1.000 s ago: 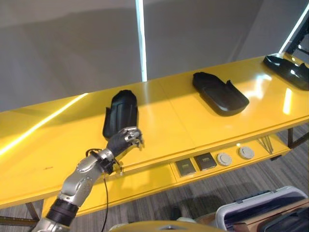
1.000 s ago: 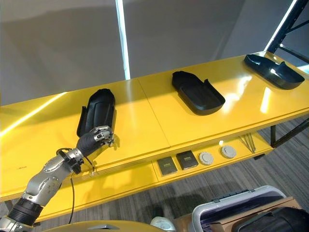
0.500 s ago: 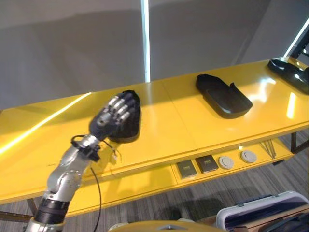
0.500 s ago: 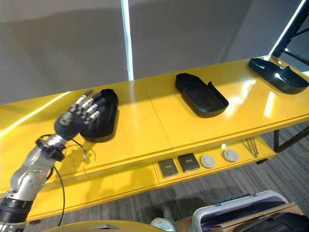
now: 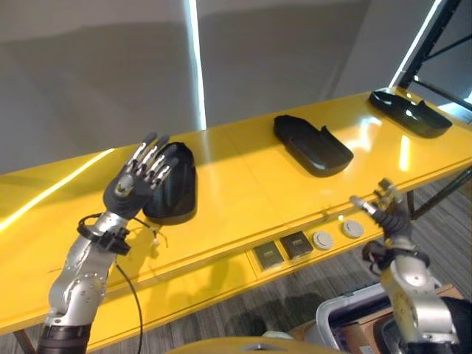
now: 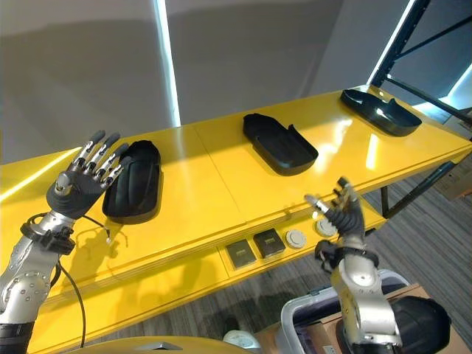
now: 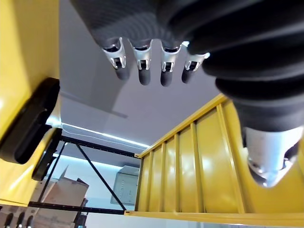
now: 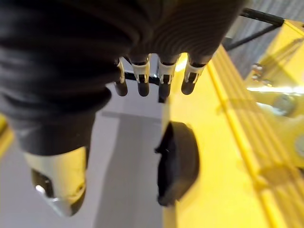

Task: Move parts from the plastic box to the shelf.

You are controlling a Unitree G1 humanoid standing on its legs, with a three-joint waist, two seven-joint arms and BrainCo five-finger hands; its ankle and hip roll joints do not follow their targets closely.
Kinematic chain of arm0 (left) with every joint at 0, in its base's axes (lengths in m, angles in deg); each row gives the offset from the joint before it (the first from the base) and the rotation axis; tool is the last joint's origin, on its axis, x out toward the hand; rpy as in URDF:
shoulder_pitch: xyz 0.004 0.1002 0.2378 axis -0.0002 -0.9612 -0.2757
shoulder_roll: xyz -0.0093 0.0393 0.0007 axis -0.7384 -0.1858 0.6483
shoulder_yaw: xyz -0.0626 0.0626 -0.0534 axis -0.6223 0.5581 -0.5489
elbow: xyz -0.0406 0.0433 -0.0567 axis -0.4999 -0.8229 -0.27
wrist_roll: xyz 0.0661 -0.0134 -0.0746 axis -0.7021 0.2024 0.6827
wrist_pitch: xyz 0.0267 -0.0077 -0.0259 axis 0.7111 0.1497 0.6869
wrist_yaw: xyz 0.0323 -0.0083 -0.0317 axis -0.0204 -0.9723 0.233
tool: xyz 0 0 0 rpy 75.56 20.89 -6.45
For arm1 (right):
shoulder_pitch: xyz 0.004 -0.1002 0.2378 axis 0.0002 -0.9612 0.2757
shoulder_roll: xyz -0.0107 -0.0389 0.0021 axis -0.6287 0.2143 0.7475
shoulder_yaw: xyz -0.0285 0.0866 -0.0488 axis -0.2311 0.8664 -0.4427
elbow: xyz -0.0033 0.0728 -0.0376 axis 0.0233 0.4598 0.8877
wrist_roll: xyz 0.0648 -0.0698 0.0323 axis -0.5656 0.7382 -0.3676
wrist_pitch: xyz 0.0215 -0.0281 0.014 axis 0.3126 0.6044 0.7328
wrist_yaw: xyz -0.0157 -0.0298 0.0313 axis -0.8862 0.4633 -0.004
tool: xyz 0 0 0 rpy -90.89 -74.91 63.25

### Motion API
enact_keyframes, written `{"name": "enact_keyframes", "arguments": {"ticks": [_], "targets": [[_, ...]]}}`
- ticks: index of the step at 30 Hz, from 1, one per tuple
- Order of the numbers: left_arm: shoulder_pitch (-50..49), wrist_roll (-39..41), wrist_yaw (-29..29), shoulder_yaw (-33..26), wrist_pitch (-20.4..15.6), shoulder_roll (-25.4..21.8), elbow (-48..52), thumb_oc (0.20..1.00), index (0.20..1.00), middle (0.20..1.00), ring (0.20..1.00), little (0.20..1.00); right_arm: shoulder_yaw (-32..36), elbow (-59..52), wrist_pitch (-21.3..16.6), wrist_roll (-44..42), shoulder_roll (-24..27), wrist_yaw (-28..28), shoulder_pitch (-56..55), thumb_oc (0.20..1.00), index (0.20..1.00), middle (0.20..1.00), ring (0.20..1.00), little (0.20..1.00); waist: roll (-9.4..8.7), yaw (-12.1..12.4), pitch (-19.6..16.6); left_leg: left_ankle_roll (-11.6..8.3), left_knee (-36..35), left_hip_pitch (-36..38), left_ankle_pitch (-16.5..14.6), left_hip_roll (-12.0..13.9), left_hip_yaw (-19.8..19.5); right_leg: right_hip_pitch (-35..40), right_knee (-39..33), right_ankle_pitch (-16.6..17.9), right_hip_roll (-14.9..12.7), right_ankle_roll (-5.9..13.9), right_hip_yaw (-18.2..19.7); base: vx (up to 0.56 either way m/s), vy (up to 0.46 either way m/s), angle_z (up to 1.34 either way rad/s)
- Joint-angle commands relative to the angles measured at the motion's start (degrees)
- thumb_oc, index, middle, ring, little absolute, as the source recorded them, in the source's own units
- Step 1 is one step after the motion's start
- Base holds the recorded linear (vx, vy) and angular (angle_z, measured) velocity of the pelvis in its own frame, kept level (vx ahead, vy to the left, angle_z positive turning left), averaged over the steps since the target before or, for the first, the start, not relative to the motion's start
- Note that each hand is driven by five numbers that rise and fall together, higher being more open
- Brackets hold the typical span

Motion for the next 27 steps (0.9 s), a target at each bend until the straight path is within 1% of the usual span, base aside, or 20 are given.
{"name": "enact_keyframes", "arguments": {"ticks": [1, 3, 5, 6, 7, 8, 9, 13, 15, 16, 17, 18, 19, 20, 21, 23, 24, 25, 26, 27], "targets": [[2.1, 2.5, 1.8, 0.4, -4.4, -2.4, 2.1, 1.000, 1.000, 1.000, 1.000, 1.000, 4.2, -2.0, -5.6, 1.2, 1.5, -5.9, 2.2, 1.000, 1.000, 1.000, 1.000, 1.000, -1.03, 0.0, -0.9, -0.77, 7.6, -4.6, -0.9, 4.5, -1.3, 1.7, 2.8, -4.6, -2.8, 3.12, 0.4, -0.01, 0.016, -0.11], [1.2, 2.6, 2.5, 0.0, -4.2, -1.6, 3.8, 1.000, 1.000, 1.000, 1.000, 1.000, 5.3, -5.0, -6.6, 1.8, 1.9, -6.5, 2.3, 1.000, 1.000, 1.000, 1.000, 1.000, -1.02, 0.5, -0.8, -1.53, 11.2, -6.3, 0.5, 4.5, -4.7, 1.3, 2.7, -4.5, -1.9, 2.60, 2.4, -0.04, 0.054, -0.22], [0.7, 1.4, 3.0, -0.4, -5.0, -1.1, 4.8, 1.000, 1.000, 1.000, 1.000, 1.000, 4.6, -6.8, -7.4, 2.7, 3.4, -7.4, 3.5, 1.000, 1.000, 1.000, 1.000, 1.000, -0.86, 1.8, -0.5, -1.77, 15.4, -9.0, 2.0, 3.2, -11.5, 0.6, 2.5, -4.2, -1.0, 2.12, 5.6, -0.09, 0.120, -0.50], [0.6, 0.6, 3.4, -0.4, -5.3, -0.9, 5.1, 1.000, 1.000, 1.000, 1.000, 1.000, 4.3, -6.9, -7.5, 2.8, 3.8, -7.4, 4.3, 1.000, 1.000, 1.000, 1.000, 1.000, -0.86, 2.3, -0.4, -1.50, 16.4, -9.7, 1.8, 2.4, -14.1, 0.4, 2.6, -4.2, -0.9, 2.11, 6.9, -0.20, 0.252, -1.34], [0.4, -1.5, 4.2, -1.2, -6.2, -0.6, 5.9, 1.000, 1.000, 1.000, 1.000, 1.000, 2.7, -7.2, -7.5, 2.2, 5.6, -7.5, 7.3, 1.000, 1.000, 1.000, 1.000, 1.000, -0.73, 4.0, 0.0, -0.28, 18.8, -11.6, 1.0, -1.1, -22.3, -1.1, 3.1, -3.7, -0.8, 2.47, 11.8, -0.20, 0.278, -1.90], [0.3, -2.1, 4.7, -1.4, -6.3, -0.7, 6.0, 1.000, 1.000, 1.000, 1.000, 1.000, 2.2, -7.3, -7.5, 2.0, 5.9, -8.3, 8.2, 1.000, 1.000, 1.000, 1.000, 1.000, -0.55, 4.3, 0.1, 0.10, 19.0, -11.7, 0.5, -2.3, -23.7, -1.6, 3.3, -3.6, -0.9, 2.81, 13.2, -0.23, 0.342, -2.03], [0.5, -3.5, 4.8, -1.6, -6.5, -1.0, 6.0, 1.000, 1.000, 1.000, 1.000, 1.000, 2.3, -7.5, -7.5, 1.6, 5.9, -8.7, 8.4, 1.000, 1.000, 1.000, 1.000, 1.000, -0.36, 4.2, 0.3, 0.51, 18.8, -11.5, -0.9, -3.2, -24.0, -2.1, 3.7, -3.4, -1.3, 3.40, 14.2, -0.12, 0.234, -1.64], [1.1, -4.5, 7.2, -2.0, -6.5, -2.7, 6.1, 1.000, 1.000, 1.000, 1.000, 1.000, 4.8, -9.0, -9.0, 1.1, 5.6, -8.1, 5.9, 1.000, 1.000, 1.000, 1.000, 1.000, -0.02, 2.9, 1.1, 2.10, 16.8, -9.6, -5.9, -5.4, -23.2, -4.3, 4.9, -1.7, -3.0, 5.66, 16.8, -0.13, 0.216, -0.93], [2.1, -5.0, 9.5, -1.3, -6.4, -3.4, 5.7, 1.000, 1.000, 1.000, 1.000, 1.000, 6.4, -9.8, -9.9, -0.2, 5.0, -6.6, 3.7, 1.000, 1.000, 1.000, 1.000, 1.000, -0.05, 1.7, 2.0, 3.58, 16.6, -8.7, -10.3, -7.4, -22.0, -6.0, 3.7, 0.8, -4.8, 7.57, 17.0, -0.13, 0.203, -0.77], [2.1, -5.1, 10.4, -1.0, -6.6, -3.5, 5.6, 1.000, 1.000, 1.000, 1.000, 1.000, 7.0, -9.8, -10.7, -0.6, 4.5, -5.4, 2.6, 1.000, 1.000, 1.000, 1.000, 1.000, -0.11, 1.4, 2.7, 3.88, 16.8, -8.3, -11.2, -8.0, -21.0, -7.2, 3.0, 1.8, -5.7, 8.38, 15.6, -0.16, 0.145, -1.17], [2.0, -5.4, 11.0, -0.9, -6.8, -3.4, 5.5, 1.000, 1.000, 1.000, 1.000, 1.000, 7.5, -9.9, -11.1, -0.8, 4.0, -4.2, 1.8, 1.000, 1.000, 1.000, 1.000, 1.000, -0.24, 1.5, 3.6, 4.06, 17.1, -7.9, -11.4, -8.2, -19.3, -8.0, 2.5, 2.7, -6.8, 8.93, 13.0, -0.26, 0.111, -1.30], [1.7, -7.0, 12.5, -0.5, -6.7, -2.8, 5.9, 1.000, 1.000, 1.000, 1.000, 1.000, 6.6, -9.9, -10.8, -0.5, 3.1, -3.8, 2.2, 1.000, 1.000, 1.000, 1.000, 1.000, -0.36, 2.8, 4.6, 4.38, 16.2, -6.6, -11.5, -8.2, -15.3, -8.6, 1.7, 4.0, -9.1, 9.47, 5.0, -0.33, 0.066, -1.39], [1.2, -7.7, 11.6, 0.2, -6.7, -2.4, 6.3, 1.000, 1.000, 1.000, 1.000, 1.000, 5.3, -9.4, -10.8, 0.1, 2.6, -6.2, 3.0, 1.000, 1.000, 1.000, 1.000, 1.000, -0.22, 3.7, 5.3, 4.91, 16.1, -6.1, -12.0, -7.9, -12.3, -9.3, 5.1, 4.4, -10.3, 9.54, 0.8, -0.36, 0.031, -2.12], [1.1, -7.1, 10.9, 0.7, -6.1, -2.6, 6.3, 1.000, 1.000, 1.000, 1.000, 1.000, 4.3, -9.2, -11.3, 0.9, 2.2, -7.9, 3.4, 1.000, 1.000, 1.000, 1.000, 1.000, -0.16, 4.0, 5.6, 5.75, 15.9, -6.1, -11.9, -7.8, -10.5, -9.8, 8.9, 4.4, -11.1, 9.52, -0.7, -0.40, -0.016, -2.19], [1.6, -7.9, 10.0, 1.6, -6.0, -3.2, 6.1, 1.000, 1.000, 1.000, 1.000, 1.000, 3.4, -9.8, -11.3, 2.1, 1.7, -9.8, 3.4, 1.000, 1.000, 1.000, 1.000, 1.000, 0.14, 4.4, 5.5, 6.77, 15.4, -6.6, -11.3, -7.5, -7.9, -9.6, 15.1, 3.5, -12.3, 9.17, -2.8, -0.34, -0.044, -1.95], [2.4, -8.6, 10.1, 2.9, -6.3, -4.1, 6.5, 1.000, 1.000, 1.000, 1.000, 1.000, 2.9, -10.1, -11.7, 2.3, 0.8, -11.0, 3.1, 1.000, 1.000, 1.000, 1.000, 1.000, 0.54, 5.1, 5.3, 7.61, 14.9, -6.9, -10.7, -6.8, -5.6, -8.2, 19.0, 1.6, -14.0, 8.43, -4.9, -0.22, -0.085, -1.02], [2.4, -8.6, 10.1, 2.9, -6.3, -4.1, 6.5, 1.000, 1.000, 1.000, 1.000, 1.000, 2.9, -10.1, -11.7, 2.3, 0.8, -11.0, 3.1, 1.000, 1.000, 1.000, 1.000, 1.000, 0.54, 5.1, 5.3, 7.61, 14.9, -6.9, -10.7, -6.8, -5.6, -8.2, 19.0, 1.6, -14.0, 8.43, -4.9, -0.20, -0.357, -0.87], [4.6, -6.6, 11.7, 4.4, -4.6, -5.2, 7.3, 1.000, 1.000, 1.000, 1.000, 1.000, 1.6, -10.7, -11.0, 4.3, -0.8, -11.5, 3.7, 1.000, 1.000, 1.000, 1.000, 1.000, 0.11, 6.6, 4.2, 7.31, 12.9, -7.3, -9.3, -5.7, -3.4, -3.9, 16.7, 0.7, -16.2, 8.70, -8.9, -0.11, -0.476, -0.66], [5.2, -6.6, 13.0, 5.0, -4.6, -5.5, 7.4, 1.000, 1.000, 1.000, 1.000, 1.000, 0.6, -10.9, -10.2, 5.0, -1.3, -11.0, 4.7, 1.000, 1.000, 1.000, 1.000, 1.000, 0.03, 7.1, 3.6, 6.43, 11.1, -6.5, -9.2, -4.7, -2.8, -2.1, 14.0, 0.0, -16.4, 9.95, -10.5, -0.13, -0.626, -1.30], [5.4, -6.8, 13.3, 5.3, -5.0, -5.4, 7.0, 1.000, 1.000, 1.000, 1.000, 1.000, 0.3, -11.2, -10.0, 4.8, -1.3, -10.2, 4.6, 1.000, 1.000, 1.000, 1.000, 1.000, -0.16, 6.9, 3.4, 5.34, 10.1, -6.5, -8.1, -3.7, -1.9, -1.0, 11.1, -1.1, -15.5, 10.21, -11.6, 0.01, -0.551, -1.74]]}}
